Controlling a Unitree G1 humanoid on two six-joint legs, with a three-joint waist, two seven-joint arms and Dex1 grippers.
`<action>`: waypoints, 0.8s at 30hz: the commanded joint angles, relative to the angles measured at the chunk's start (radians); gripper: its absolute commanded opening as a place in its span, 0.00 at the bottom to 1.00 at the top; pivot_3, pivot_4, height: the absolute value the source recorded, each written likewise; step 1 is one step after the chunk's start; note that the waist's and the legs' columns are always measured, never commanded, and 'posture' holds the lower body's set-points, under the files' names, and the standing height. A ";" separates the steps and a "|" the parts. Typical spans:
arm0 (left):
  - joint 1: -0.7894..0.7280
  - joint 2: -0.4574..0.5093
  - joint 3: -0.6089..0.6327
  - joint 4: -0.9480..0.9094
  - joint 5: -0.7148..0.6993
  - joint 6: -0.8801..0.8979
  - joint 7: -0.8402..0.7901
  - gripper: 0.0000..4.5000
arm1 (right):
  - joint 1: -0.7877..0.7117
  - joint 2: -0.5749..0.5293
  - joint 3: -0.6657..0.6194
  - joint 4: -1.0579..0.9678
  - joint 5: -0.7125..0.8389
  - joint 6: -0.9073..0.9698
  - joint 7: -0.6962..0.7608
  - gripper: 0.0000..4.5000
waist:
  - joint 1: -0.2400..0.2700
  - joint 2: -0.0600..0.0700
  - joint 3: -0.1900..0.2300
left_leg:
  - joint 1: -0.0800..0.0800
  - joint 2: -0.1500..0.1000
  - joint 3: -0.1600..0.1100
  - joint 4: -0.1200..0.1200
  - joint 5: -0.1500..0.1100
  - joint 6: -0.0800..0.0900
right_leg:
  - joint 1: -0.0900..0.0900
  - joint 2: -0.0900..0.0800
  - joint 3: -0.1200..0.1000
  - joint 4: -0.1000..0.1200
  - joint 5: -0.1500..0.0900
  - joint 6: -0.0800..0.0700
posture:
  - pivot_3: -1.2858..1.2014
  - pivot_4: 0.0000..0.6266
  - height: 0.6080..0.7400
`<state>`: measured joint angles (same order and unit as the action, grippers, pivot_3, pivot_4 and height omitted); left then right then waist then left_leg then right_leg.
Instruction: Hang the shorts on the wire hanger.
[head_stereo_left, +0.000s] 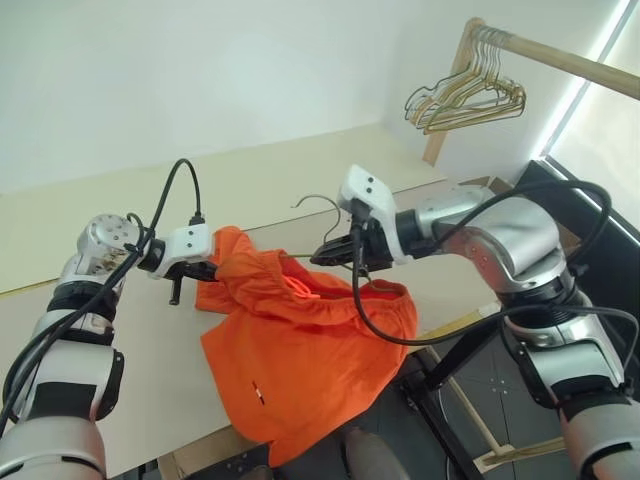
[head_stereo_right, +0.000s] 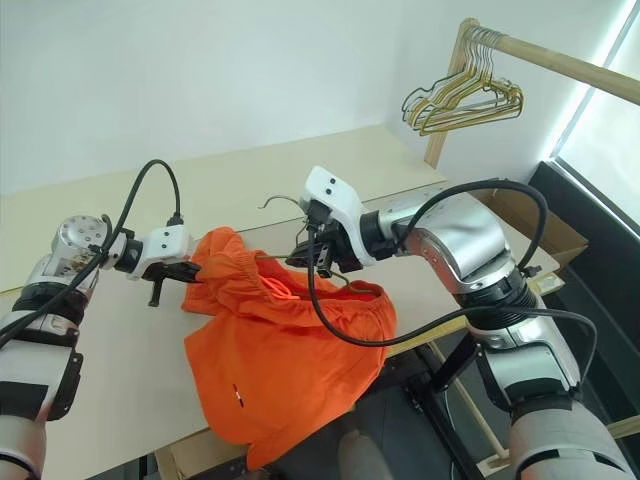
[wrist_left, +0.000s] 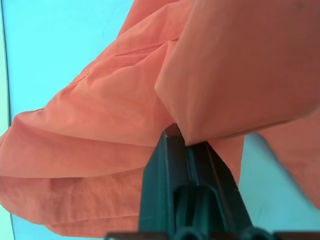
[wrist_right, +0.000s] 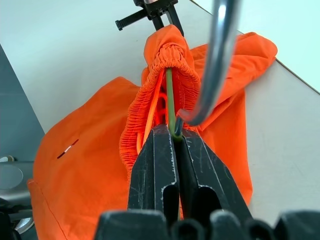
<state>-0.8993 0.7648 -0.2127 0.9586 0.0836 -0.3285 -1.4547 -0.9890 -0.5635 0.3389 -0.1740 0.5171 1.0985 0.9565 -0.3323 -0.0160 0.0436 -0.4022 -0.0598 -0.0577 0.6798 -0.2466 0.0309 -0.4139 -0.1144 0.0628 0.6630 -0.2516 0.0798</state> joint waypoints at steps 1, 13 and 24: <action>-0.013 0.026 0.035 -0.010 -0.023 -0.017 -0.009 0.01 | -0.006 -0.012 -0.046 -0.033 0.016 -0.008 0.007 0.00 | -0.003 0.000 0.000 | 0.000 0.000 0.000 0.000 0.000 0.000 | 0.000 0.000 0.000 0.000 0.000 0.000 | 0.41 0.00 1.00; 0.029 0.139 0.022 0.032 0.034 -0.049 0.058 0.01 | 0.005 -0.048 -0.044 -0.028 0.020 -0.027 0.021 0.00 | -0.012 0.000 0.000 | -0.003 0.000 0.000 0.000 0.000 0.000 | -0.005 0.000 0.000 0.002 0.000 0.000 | 0.42 0.00 1.00; 0.063 0.179 0.036 0.043 0.033 -0.047 0.084 0.01 | 0.021 -0.088 -0.032 -0.048 0.006 -0.052 0.046 0.00 | -0.010 0.000 0.000 | -0.004 0.000 0.000 0.000 0.000 0.000 | -0.006 0.000 0.000 0.002 0.000 0.000 | 0.42 0.00 1.00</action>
<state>-0.8231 0.9328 -0.2082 1.0023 0.1255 -0.3681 -1.3771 -0.9591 -0.6409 0.3386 -0.1888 0.5263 1.0770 0.9931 -0.3421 -0.0164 0.0433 -0.4063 -0.0599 -0.0573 0.6798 -0.2464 0.0306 -0.4200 -0.1145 0.0631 0.6649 -0.2516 0.0798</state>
